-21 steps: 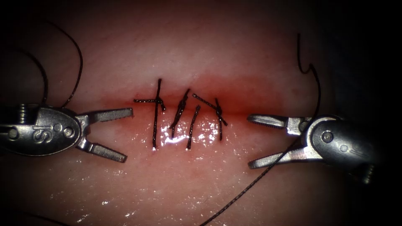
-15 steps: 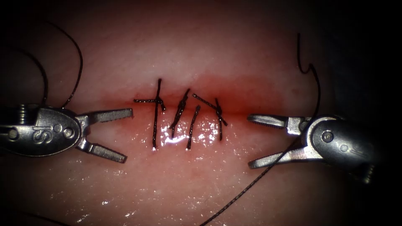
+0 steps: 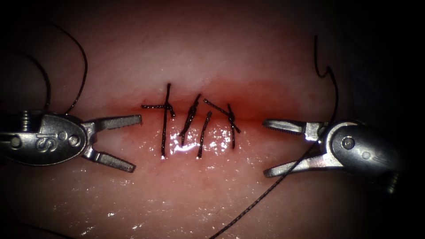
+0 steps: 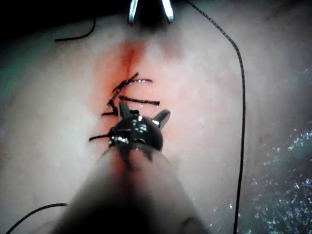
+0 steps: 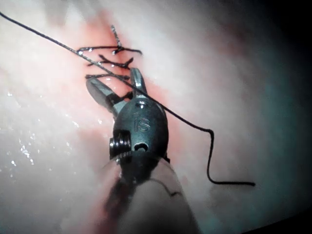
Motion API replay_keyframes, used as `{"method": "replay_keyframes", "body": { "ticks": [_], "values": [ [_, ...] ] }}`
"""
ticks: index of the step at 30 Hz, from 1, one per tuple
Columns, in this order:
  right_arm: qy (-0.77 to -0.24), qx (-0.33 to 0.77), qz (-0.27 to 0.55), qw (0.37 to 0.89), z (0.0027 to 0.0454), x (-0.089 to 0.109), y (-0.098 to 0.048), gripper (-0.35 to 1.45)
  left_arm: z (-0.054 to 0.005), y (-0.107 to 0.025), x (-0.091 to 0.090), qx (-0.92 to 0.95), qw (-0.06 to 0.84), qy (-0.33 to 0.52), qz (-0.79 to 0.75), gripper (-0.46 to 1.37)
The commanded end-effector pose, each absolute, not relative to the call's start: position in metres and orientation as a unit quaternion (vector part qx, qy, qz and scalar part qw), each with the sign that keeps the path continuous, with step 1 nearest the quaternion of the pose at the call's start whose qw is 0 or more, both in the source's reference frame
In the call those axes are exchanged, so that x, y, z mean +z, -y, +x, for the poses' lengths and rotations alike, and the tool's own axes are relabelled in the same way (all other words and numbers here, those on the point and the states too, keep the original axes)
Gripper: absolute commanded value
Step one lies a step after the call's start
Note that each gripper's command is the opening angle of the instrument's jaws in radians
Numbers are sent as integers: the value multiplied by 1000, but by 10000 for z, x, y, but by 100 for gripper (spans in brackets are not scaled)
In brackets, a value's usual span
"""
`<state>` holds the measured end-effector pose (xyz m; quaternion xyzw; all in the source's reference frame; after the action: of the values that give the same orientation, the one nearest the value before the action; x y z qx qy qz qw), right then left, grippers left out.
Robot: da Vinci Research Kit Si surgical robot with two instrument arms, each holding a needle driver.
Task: Wound Closure
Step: Grab the needle using the left gripper
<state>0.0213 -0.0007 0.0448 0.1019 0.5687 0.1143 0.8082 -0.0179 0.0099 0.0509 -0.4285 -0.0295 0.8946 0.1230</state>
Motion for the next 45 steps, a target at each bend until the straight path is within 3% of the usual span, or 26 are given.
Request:
{"method": "replay_keyframes", "body": {
  "ticks": [1,12,16,21,30,37,40,45],
  "values": [
    [-569,114,102,808,213,448,7,67,-177,-98,507,892,140,39,-428,46],
    [-569,114,102,808,214,446,9,68,-142,-87,498,886,313,-18,-343,59],
    [-569,114,102,808,214,446,10,68,-126,-82,499,886,357,12,-294,98],
    [-569,114,102,808,214,446,11,68,-102,-74,511,880,403,25,-252,107],
    [-568,114,102,809,215,445,12,68,-62,-64,551,864,454,38,-215,106],
    [-567,113,104,809,216,444,14,67,-45,-61,575,844,480,60,-232,85],
    [-566,112,104,810,216,444,14,67,-42,-55,583,840,480,82,-238,93],
    [-566,110,106,810,216,443,15,67,-41,-46,595,833,486,106,-243,90]
  ]
}}
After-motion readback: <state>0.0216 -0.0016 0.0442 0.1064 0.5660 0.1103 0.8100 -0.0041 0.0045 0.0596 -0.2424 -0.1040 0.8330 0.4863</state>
